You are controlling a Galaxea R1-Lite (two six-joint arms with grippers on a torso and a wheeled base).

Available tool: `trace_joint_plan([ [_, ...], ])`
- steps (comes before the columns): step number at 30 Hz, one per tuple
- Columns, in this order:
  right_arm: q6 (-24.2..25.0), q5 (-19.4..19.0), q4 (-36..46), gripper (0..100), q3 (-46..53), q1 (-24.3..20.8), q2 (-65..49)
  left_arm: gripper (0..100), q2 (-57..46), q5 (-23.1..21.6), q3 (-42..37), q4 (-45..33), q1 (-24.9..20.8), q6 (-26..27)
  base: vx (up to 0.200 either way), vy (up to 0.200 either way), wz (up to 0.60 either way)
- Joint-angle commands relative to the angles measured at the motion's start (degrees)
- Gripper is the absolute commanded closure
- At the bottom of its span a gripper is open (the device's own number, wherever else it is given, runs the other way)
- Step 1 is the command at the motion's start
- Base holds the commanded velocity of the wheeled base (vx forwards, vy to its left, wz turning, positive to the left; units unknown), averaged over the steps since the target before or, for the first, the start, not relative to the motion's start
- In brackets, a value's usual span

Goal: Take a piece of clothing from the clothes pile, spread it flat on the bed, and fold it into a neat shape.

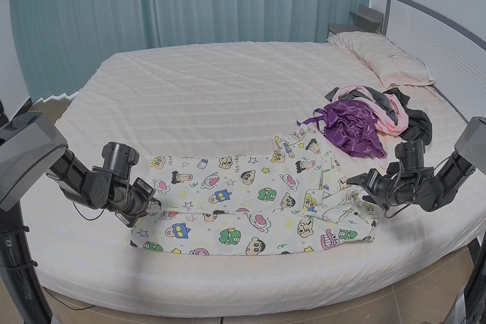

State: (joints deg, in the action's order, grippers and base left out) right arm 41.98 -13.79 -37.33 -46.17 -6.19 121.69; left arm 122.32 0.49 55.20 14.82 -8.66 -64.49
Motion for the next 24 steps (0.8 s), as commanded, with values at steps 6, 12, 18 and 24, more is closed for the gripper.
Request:
trace_joint_plan([
  [6,10.3,2.9,0.4,0,0.1,-0.2,-3.8,0,-3.6,-3.1,-1.6,0.0,3.3,-2.0,0.000,0.000,0.00],
  [12,18.8,7.9,1.3,0,1.6,-5.8,-3.7,0,-12.5,-9.5,-7.5,0.2,5.0,-4.9,0.000,0.000,0.00],
  [18,18.6,14.7,1.4,0,-1.6,-8.2,2.7,0,-14.1,-12.7,-10.9,1.0,5.0,-5.9,0.000,0.000,0.00],
  [24,17.1,16.0,1.4,0,-3.7,-8.3,4.8,0,-13.8,-12.8,-11.1,1.0,5.0,-5.7,0.000,0.000,0.00],
])
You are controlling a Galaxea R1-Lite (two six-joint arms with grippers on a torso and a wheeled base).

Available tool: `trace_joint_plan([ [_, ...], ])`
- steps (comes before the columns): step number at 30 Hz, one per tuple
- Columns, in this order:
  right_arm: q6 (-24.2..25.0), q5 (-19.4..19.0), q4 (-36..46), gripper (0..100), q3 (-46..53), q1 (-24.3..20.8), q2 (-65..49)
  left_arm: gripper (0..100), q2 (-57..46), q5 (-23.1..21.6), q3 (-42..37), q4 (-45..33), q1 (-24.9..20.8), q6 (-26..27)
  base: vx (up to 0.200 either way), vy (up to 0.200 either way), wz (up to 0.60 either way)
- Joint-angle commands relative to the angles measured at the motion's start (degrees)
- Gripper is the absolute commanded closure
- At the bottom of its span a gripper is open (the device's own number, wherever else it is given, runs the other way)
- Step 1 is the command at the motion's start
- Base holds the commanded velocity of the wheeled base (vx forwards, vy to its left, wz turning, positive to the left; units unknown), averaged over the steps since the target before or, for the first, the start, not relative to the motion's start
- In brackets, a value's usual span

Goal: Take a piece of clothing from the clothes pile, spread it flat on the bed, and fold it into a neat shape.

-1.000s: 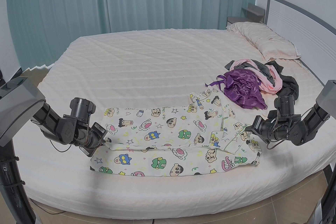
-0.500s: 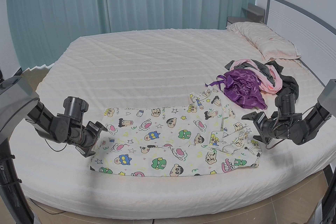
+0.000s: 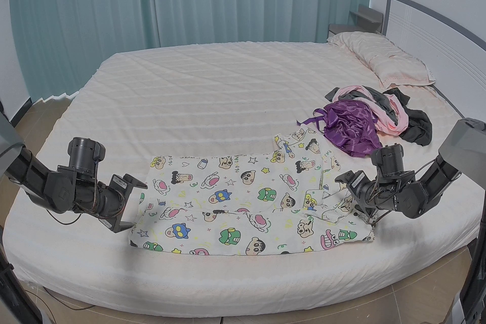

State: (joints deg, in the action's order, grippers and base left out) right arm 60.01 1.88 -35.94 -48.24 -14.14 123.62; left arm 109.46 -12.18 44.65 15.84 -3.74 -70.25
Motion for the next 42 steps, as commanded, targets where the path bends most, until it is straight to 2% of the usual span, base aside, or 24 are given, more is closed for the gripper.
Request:
trace_joint_plan([
  [1,-1.0,0.3,0.0,0,-1.7,-0.3,2.9,0,-0.9,-0.1,-0.5,0.0,0.1,0.0,0.000,0.000,0.00],
  [16,-3.9,1.3,0.0,0,-4.2,0.3,5.2,0,-1.1,-0.1,-1.0,0.1,0.0,0.2,0.000,0.000,0.00],
  [17,-3.9,1.3,0.0,100,-4.2,0.3,5.2,0,-1.1,-0.1,-1.0,0.1,0.0,0.2,0.000,0.000,0.00],
  [25,-5.3,1.5,0.2,100,-3.1,0.7,3.7,0,-1.3,-0.1,-1.0,0.1,0.1,0.1,0.000,0.000,0.00],
  [31,-5.6,3.0,2.5,100,-2.3,0.9,0.7,0,-1.4,-0.1,-1.3,0.1,0.1,0.1,0.000,0.000,0.00],
  [42,-6.8,3.0,10.4,100,-1.2,-0.7,-8.2,0,-1.4,0.0,-1.5,0.1,0.0,0.2,0.000,0.000,0.00],
])
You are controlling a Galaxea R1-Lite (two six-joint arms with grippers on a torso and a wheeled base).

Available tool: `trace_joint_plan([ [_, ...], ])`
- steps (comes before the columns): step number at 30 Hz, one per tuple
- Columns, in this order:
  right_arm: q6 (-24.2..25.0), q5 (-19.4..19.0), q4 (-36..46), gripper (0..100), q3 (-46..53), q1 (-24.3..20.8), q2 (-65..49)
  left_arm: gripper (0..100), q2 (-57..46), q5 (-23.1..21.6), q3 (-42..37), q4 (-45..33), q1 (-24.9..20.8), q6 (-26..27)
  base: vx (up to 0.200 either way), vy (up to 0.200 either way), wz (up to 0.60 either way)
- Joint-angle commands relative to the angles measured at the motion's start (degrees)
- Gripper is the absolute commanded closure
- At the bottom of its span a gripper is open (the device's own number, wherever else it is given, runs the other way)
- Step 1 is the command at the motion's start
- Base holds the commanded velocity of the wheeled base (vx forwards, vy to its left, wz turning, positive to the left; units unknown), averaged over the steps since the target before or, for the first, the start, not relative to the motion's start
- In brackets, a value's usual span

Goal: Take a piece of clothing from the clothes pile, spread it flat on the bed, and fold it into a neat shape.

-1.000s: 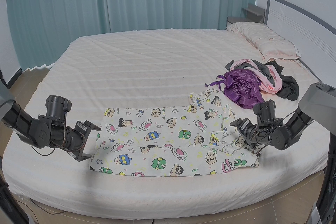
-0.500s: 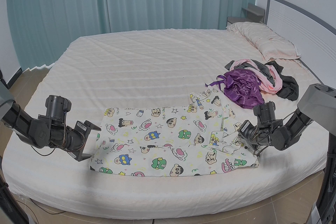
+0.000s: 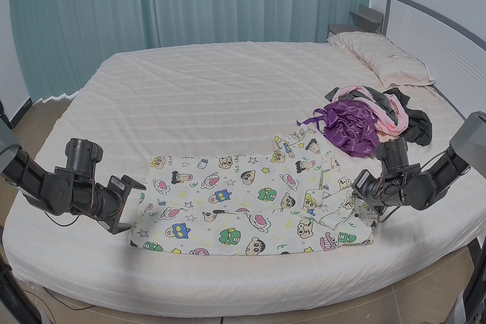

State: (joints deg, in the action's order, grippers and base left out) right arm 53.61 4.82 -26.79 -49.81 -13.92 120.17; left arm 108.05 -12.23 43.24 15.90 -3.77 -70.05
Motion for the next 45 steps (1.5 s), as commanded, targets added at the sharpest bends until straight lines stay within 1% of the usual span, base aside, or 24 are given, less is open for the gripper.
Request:
trace_joint_plan([
  [1,-0.4,0.0,1.6,100,0.4,-1.0,-5.0,0,0.0,0.0,-0.1,0.0,0.0,0.0,0.000,0.000,0.00],
  [4,-0.9,0.0,5.0,100,0.4,-2.0,-7.4,0,0.0,0.0,-0.3,0.1,-0.1,0.0,0.000,0.000,0.00],
  [8,-1.6,0.0,7.1,100,2.2,-3.6,-9.2,0,0.0,-0.1,-0.3,0.1,-0.1,0.0,0.000,0.000,0.00],
  [13,-2.6,1.9,7.1,100,5.3,-4.4,-10.5,0,0.0,0.0,-0.3,0.1,-0.2,0.0,0.000,0.000,0.00],
  [17,-4.4,4.2,6.5,100,8.7,-5.4,-10.7,0,0.0,-0.1,-0.3,0.0,-0.3,0.0,0.000,0.000,0.00],
  [19,-4.5,4.8,6.5,100,9.3,-5.6,-10.8,0,0.0,-0.1,-0.3,0.1,-0.3,0.0,0.000,0.000,0.00],
  [20,-4.5,5.6,6.5,100,10.2,-6.4,-11.1,0,0.0,0.0,-0.3,0.1,-0.3,0.0,0.000,0.000,0.00],
  [31,-4.6,7.5,5.6,100,14.0,-8.8,-12.0,0,0.0,0.0,-0.3,0.1,-0.3,0.0,0.000,0.000,0.00],
  [32,-4.6,7.6,5.6,0,14.8,-9.2,-12.3,0,0.0,0.0,-0.3,0.1,-0.3,0.0,0.000,0.000,0.00],
  [37,-5.0,7.4,5.6,0,18.4,-11.0,-15.7,0,-0.1,0.0,-0.3,0.0,-0.3,0.0,0.000,0.000,0.00],
  [41,-6.1,7.0,5.6,0,17.8,-10.9,-17.2,0,-0.1,0.0,-0.3,0.0,-0.3,0.0,0.000,0.000,0.00],
  [45,-6.1,6.8,5.6,0,16.1,-11.5,-16.5,0,-0.3,0.0,-0.3,0.0,-0.4,0.0,0.000,0.000,0.00],
])
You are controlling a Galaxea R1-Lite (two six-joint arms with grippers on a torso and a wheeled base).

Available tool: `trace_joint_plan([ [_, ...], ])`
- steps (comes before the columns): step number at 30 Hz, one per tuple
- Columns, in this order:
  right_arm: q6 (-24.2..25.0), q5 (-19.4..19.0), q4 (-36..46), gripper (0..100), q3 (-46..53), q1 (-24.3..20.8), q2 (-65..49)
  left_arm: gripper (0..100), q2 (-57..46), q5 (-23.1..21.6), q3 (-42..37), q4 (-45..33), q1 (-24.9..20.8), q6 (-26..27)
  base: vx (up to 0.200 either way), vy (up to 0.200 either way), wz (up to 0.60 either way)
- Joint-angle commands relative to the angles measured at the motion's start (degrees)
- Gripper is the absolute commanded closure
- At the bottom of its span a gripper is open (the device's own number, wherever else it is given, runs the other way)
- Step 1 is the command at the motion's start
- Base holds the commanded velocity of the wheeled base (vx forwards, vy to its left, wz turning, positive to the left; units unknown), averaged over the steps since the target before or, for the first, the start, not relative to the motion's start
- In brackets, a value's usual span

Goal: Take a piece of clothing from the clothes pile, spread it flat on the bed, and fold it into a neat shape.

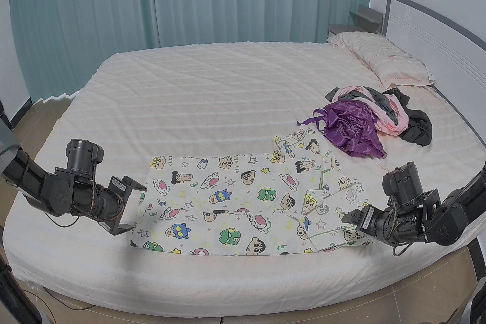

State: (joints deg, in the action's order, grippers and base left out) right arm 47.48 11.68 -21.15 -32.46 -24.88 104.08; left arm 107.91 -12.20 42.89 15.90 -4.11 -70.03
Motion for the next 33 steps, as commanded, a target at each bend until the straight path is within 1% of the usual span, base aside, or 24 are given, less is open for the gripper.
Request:
trace_joint_plan([
  [1,0.2,-0.3,0.0,0,-2.9,-0.7,0.6,0,-0.2,0.0,0.0,0.0,0.0,0.0,0.000,0.000,0.00],
  [3,0.2,-0.3,0.0,0,-2.9,-0.7,0.6,0,-0.2,0.0,0.0,0.0,0.0,0.0,0.000,0.000,0.00],
  [4,0.4,-1.6,0.0,0,-5.7,-0.9,3.0,0,-0.2,-0.1,-0.1,0.0,0.0,0.0,0.000,0.000,0.00],
  [6,0.6,-2.2,0.0,0,-6.6,-1.0,3.8,0,-0.2,-0.1,-0.1,0.0,-0.1,0.0,0.000,0.000,0.00],
  [7,0.9,-3.4,0.0,0,-8.1,-2.1,5.3,0,-0.3,-0.1,-0.1,0.0,-0.3,0.1,0.000,0.000,0.00],
  [10,2.7,-4.6,-0.1,0,-9.6,-3.4,7.4,0,-0.4,-0.1,-0.3,0.0,-0.5,0.1,0.000,0.000,0.00],
  [12,4.8,-5.3,0.0,0,-11.2,-5.5,9.5,0,-0.9,-0.2,-0.8,0.1,-0.6,0.2,0.000,0.000,0.00],
  [17,5.9,-5.6,0.0,0,-13.9,-7.6,13.1,0,-1.2,-0.2,-1.0,0.1,-1.1,0.2,0.000,0.000,0.00],
  [24,5.7,-5.4,-0.1,0,-17.0,-6.8,18.6,0,-1.4,-0.2,-1.6,0.1,-2.0,0.4,0.000,0.000,0.00],
  [27,5.5,-5.4,-0.1,0,-19.1,-5.1,21.0,0,-1.4,-0.2,-1.8,0.0,-2.0,1.9,0.000,0.000,0.00],
  [29,5.5,-5.4,-0.1,0,-19.6,-4.6,21.3,0,-1.4,-0.2,-2.2,0.0,-2.0,3.1,0.000,0.000,0.00],
  [30,5.6,-5.4,-0.1,0,-19.8,-4.2,21.2,0,-1.5,-0.3,-2.8,0.0,-2.0,4.6,0.000,0.000,0.00],
  [31,5.6,-5.4,-0.1,0,-19.8,-4.2,21.2,0,-1.5,-0.3,-2.8,0.0,-2.0,4.6,0.000,0.000,0.00],
  [33,5.9,-5.5,-0.2,0,-19.4,-3.9,19.2,0,-1.8,-1.3,-4.8,0.0,-1.9,10.2,0.000,0.000,0.00],
])
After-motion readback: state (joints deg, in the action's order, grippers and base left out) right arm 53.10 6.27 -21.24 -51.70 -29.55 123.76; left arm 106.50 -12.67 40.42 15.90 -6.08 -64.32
